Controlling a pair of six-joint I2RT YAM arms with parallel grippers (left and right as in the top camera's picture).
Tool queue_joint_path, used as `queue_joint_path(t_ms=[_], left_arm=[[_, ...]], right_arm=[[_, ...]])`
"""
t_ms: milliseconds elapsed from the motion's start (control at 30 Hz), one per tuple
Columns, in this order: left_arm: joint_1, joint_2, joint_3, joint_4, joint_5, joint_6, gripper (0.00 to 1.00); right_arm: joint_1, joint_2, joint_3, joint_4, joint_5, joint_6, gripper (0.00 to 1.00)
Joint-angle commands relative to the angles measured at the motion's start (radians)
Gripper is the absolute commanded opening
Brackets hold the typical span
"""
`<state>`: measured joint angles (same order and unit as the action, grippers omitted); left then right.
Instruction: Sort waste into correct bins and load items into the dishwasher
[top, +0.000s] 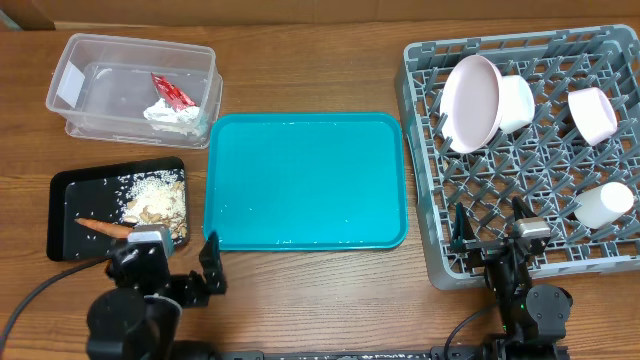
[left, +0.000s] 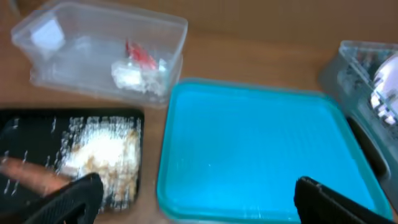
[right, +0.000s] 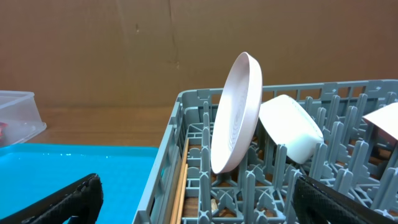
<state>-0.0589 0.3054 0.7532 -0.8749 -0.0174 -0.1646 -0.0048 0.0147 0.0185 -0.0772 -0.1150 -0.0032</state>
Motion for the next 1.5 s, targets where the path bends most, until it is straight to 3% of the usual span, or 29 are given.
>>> queue_joint_path(t_ms=[0,300,467,567,733,1467], left_arm=[[0.016,-0.085,-0.175,0.143,-0.011,0.057,1.0],[0.016,-0.245,-0.592,0.809,0.018,0.104,1.0],[0.032,-0.303,-0.749,1.069,0.024,0.137,1.0],[0.043,-0.302,-0.749,1.015,0.064,0.198,1.0],[0.046,-0.302,-0.748,0.794,0.114,0.174,1.0],[0.046,-0.3,-0.748,0.805,0.111,0.177,1.0]], right_arm=[[0.006,-0.012,-0.01,0.003,0.01,0.003,1.0],[0.006,-0.012,-0.01,0.003,0.01,0.003,1.0],[0.006,-0.012,-0.01,0.003,0.01,0.003,1.0],[0.006,-0.012,-0.01,0.003,0.01,0.003,1.0],[0.006,-0.012,-0.01,0.003,0.01,0.003,1.0],[0.006,-0.012,-0.01,0.003,0.01,0.003,1.0]])
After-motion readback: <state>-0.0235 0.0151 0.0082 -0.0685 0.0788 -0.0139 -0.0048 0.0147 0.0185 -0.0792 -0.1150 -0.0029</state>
